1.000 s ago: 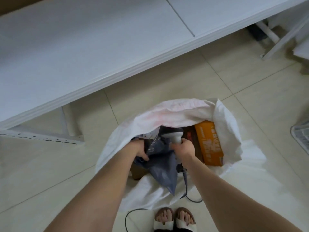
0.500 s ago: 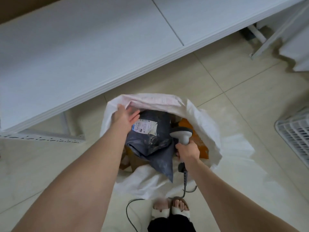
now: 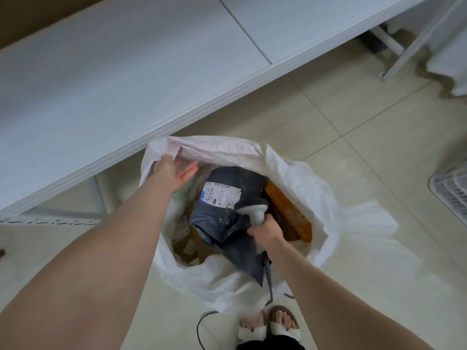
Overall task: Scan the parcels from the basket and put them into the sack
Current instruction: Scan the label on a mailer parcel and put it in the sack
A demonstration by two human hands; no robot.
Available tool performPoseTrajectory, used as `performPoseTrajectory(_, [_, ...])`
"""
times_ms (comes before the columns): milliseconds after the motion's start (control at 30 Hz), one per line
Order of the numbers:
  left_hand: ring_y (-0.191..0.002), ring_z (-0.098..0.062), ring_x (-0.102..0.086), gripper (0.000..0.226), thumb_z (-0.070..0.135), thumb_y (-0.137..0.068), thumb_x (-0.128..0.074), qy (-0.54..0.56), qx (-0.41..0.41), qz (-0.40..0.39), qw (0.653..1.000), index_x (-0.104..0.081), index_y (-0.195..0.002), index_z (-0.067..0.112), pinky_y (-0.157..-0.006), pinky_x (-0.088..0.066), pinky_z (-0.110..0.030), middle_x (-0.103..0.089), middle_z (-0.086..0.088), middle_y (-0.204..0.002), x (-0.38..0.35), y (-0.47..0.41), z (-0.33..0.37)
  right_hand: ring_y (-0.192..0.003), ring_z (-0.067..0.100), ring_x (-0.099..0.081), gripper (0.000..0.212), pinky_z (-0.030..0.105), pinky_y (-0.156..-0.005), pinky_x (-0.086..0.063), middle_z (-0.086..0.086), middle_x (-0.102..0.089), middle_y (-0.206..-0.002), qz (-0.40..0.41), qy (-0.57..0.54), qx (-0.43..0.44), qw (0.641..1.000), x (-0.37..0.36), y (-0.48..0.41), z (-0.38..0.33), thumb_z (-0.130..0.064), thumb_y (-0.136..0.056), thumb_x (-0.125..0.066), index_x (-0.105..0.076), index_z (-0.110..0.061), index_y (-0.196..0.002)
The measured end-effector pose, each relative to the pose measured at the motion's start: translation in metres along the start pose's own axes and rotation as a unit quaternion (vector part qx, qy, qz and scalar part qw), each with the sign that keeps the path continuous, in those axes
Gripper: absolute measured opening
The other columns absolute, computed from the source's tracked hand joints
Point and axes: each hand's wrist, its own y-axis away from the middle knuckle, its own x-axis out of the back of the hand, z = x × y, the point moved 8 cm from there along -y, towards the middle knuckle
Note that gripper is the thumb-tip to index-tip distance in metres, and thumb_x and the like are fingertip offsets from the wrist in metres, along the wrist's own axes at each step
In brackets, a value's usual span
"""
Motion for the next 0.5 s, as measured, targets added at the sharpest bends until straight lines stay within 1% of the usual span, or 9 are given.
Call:
performPoseTrajectory(33, [-0.085, -0.032, -0.068, 0.031, 0.025, -0.105, -0.028, 0.005, 0.002, -0.003, 1.000, -0.044, -0.124, 0.007, -0.075, -0.057, -0.044, -0.059, -0.012, -0.125, 0.007, -0.009, -0.002, -0.120, 0.031, -0.054, 0.057, 0.037, -0.097, -0.047, 0.014, -0.056, -0.131, -0.009, 0.001, 0.006, 1.000, -0.015, -0.007, -0.004, -0.013, -0.089, -0.065, -0.039, -0.008, -0.140])
performPoseTrajectory(67, [-0.086, -0.033, -0.067, 0.030, 0.024, -0.105, -0.029, 0.023, -0.002, -0.003, 1.000, -0.044, -0.125, 0.008, -0.077, -0.057, -0.045, -0.058, -0.010, -0.127, 0.014, -0.019, -0.002, -0.123, 0.032, -0.053, 0.059, 0.037, -0.101, -0.045, 0.015, -0.055, -0.133, -0.022, 0.010, 0.016, 1.000, -0.031, -0.015, -0.008, -0.013, -0.089, -0.065, -0.038, -0.008, -0.141])
performPoseTrajectory(133, [-0.093, -0.034, -0.066, 0.029, 0.023, -0.104, -0.031, 0.065, -0.021, 0.011, 0.998, -0.044, -0.127, 0.012, -0.076, -0.057, -0.043, -0.059, -0.005, -0.128, 0.032, -0.041, 0.000, -0.127, 0.031, -0.051, 0.059, 0.034, -0.101, -0.042, 0.015, -0.053, -0.137, -0.046, 0.055, 0.033, 0.997, -0.060, -0.029, -0.012, -0.014, -0.090, -0.063, -0.036, -0.008, -0.142])
performPoseTrajectory(200, [-0.104, -0.033, -0.063, 0.032, 0.031, -0.103, -0.034, 0.046, -0.025, 0.014, 0.999, -0.044, -0.129, 0.015, -0.078, -0.056, -0.042, -0.056, -0.001, -0.132, 0.041, -0.056, -0.001, -0.130, 0.030, -0.048, 0.059, 0.032, -0.102, -0.040, 0.015, -0.049, -0.140, -0.051, 0.087, 0.038, 0.994, -0.074, -0.042, -0.011, -0.015, -0.092, -0.061, -0.034, -0.007, -0.143])
performPoseTrajectory(233, [-0.105, -0.033, -0.063, 0.037, 0.036, -0.103, -0.035, 0.021, -0.010, 0.001, 1.000, -0.043, -0.133, 0.016, -0.080, -0.056, -0.043, -0.054, -0.002, -0.134, 0.043, -0.059, -0.006, -0.132, 0.030, -0.046, 0.059, 0.031, -0.104, -0.039, 0.015, -0.048, -0.142, -0.051, 0.095, 0.036, 0.994, -0.078, -0.046, -0.010, -0.015, -0.092, -0.061, -0.033, -0.006, -0.143])
performPoseTrajectory(300, [-0.102, -0.031, -0.064, 0.044, 0.041, -0.101, -0.037, -0.035, 0.029, -0.026, 0.999, -0.041, -0.136, 0.016, -0.077, -0.056, -0.044, -0.055, -0.009, -0.131, 0.041, -0.057, -0.021, -0.132, 0.030, -0.046, 0.060, 0.031, -0.104, -0.038, 0.016, -0.047, -0.143, -0.045, 0.107, 0.041, 0.992, -0.079, -0.050, -0.011, -0.016, -0.091, -0.062, -0.033, -0.005, -0.143])
performPoseTrajectory(367, [-0.096, -0.029, -0.064, 0.043, 0.042, -0.100, -0.039, -0.069, 0.064, -0.027, 0.995, -0.041, -0.133, 0.014, -0.069, -0.055, -0.043, -0.060, -0.013, -0.118, 0.038, -0.049, -0.034, -0.127, 0.033, -0.050, 0.058, 0.034, -0.100, -0.042, 0.017, -0.051, -0.138, -0.032, 0.102, 0.049, 0.993, -0.074, -0.046, -0.015, -0.015, -0.090, -0.063, -0.036, -0.006, -0.141])
performPoseTrajectory(433, [-0.087, -0.026, -0.064, 0.042, 0.039, -0.101, -0.041, -0.071, 0.076, -0.023, 0.994, -0.040, -0.133, 0.012, -0.065, -0.054, -0.040, -0.061, -0.013, -0.107, 0.032, -0.037, -0.041, -0.120, 0.034, -0.055, 0.056, 0.040, -0.098, -0.047, 0.016, -0.055, -0.132, -0.008, 0.081, 0.049, 0.996, -0.063, -0.037, -0.016, -0.014, -0.089, -0.061, -0.038, -0.009, -0.140])
performPoseTrajectory(500, [-0.081, -0.025, -0.065, 0.036, 0.034, -0.100, -0.046, -0.053, 0.077, -0.020, 0.995, -0.044, -0.127, 0.010, -0.063, -0.054, -0.039, -0.061, -0.014, -0.109, 0.025, -0.022, -0.040, -0.114, 0.035, -0.058, 0.054, 0.042, -0.094, -0.050, 0.016, -0.058, -0.127, 0.001, 0.064, 0.041, 0.997, -0.052, -0.022, -0.015, -0.012, -0.089, -0.059, -0.039, -0.010, -0.140])
